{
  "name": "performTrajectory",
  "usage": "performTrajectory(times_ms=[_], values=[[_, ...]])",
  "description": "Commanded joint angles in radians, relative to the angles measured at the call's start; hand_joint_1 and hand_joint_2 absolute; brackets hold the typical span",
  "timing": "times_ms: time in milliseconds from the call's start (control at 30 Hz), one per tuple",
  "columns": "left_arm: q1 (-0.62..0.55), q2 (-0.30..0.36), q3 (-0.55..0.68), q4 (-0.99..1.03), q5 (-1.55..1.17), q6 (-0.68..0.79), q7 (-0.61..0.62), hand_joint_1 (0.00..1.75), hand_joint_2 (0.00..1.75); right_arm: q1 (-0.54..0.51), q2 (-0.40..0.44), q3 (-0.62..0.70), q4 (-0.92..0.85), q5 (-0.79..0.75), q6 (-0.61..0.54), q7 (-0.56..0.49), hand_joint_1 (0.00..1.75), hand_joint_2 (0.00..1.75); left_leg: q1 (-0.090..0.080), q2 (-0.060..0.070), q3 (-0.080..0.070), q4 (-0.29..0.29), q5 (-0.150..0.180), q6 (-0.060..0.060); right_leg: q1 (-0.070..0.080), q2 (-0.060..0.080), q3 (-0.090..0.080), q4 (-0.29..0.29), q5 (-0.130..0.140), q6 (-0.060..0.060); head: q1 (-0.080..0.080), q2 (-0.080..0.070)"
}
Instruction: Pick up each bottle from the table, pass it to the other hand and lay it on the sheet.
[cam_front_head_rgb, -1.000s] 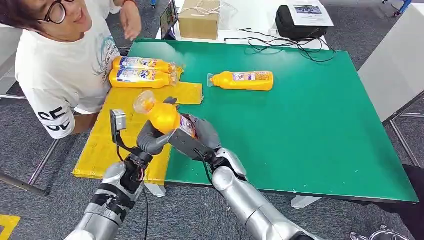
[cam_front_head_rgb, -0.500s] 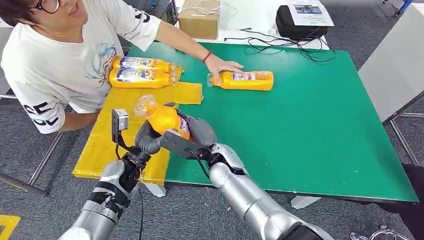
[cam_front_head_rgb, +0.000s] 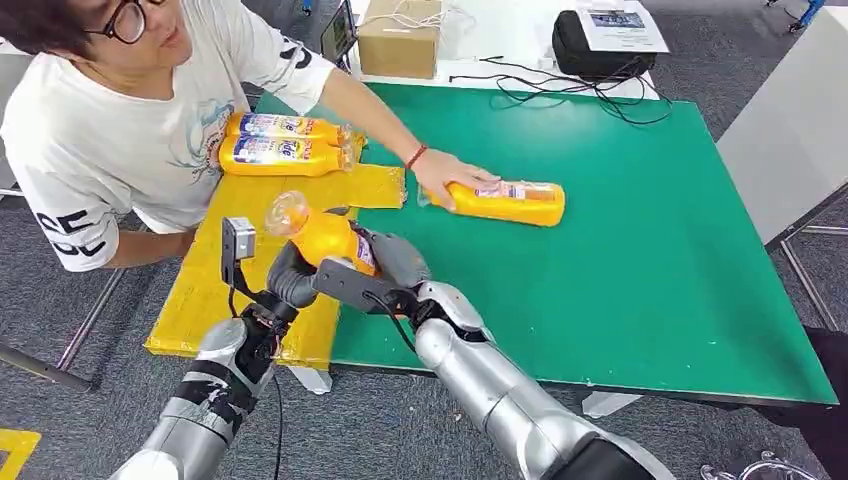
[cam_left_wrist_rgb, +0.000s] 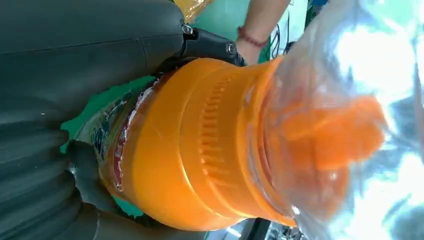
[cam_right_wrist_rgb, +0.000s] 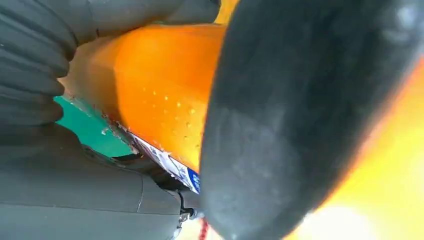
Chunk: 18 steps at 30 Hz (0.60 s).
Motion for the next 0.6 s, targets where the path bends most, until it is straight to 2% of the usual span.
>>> performTrajectory(times_ms=[33,233,467,600], values=[[-0.008,0.004,0.069,-0.02,0.004,0.077,-0.002,1.75,1.75,0.018,-0.049,-0.074,-0.05,-0.073,-0.093,-0.015,0.0,1.75,0.001,-0.002,0.005,0.0,-0.002,-0.001,0.001,-0.002,0.006,0.0,-0.003,-0.001,0.0,0.0],[0.015,0.019,0.212,-0.061,0.082,0.099,-0.012,1.75,1.75,0.138,-0.123,-0.184,-0.294,-0.133,-0.154,-0.064,0.0,1.75,0.001,-0.001,0.004,0.0,-0.002,-0.001,0.001,-0.001,0.005,-0.001,-0.002,-0.001,0.001,0.0],[0.017,0.013,0.217,-0.062,0.084,0.102,-0.011,1.75,1.75,0.145,-0.118,-0.193,-0.304,-0.139,-0.16,-0.064,0.0,1.75,0.001,-0.003,0.005,0.001,-0.003,-0.001,0.001,-0.002,0.005,0.0,-0.003,-0.002,0.0,0.0],[0.028,0.015,0.295,-0.075,0.156,0.119,-0.012,1.75,1.75,0.179,-0.145,-0.225,-0.362,-0.163,-0.176,-0.084,0.0,1.75,0.001,-0.002,0.006,0.0,-0.003,-0.001,0.001,-0.001,0.007,0.0,-0.004,-0.001,0.0,0.0]])
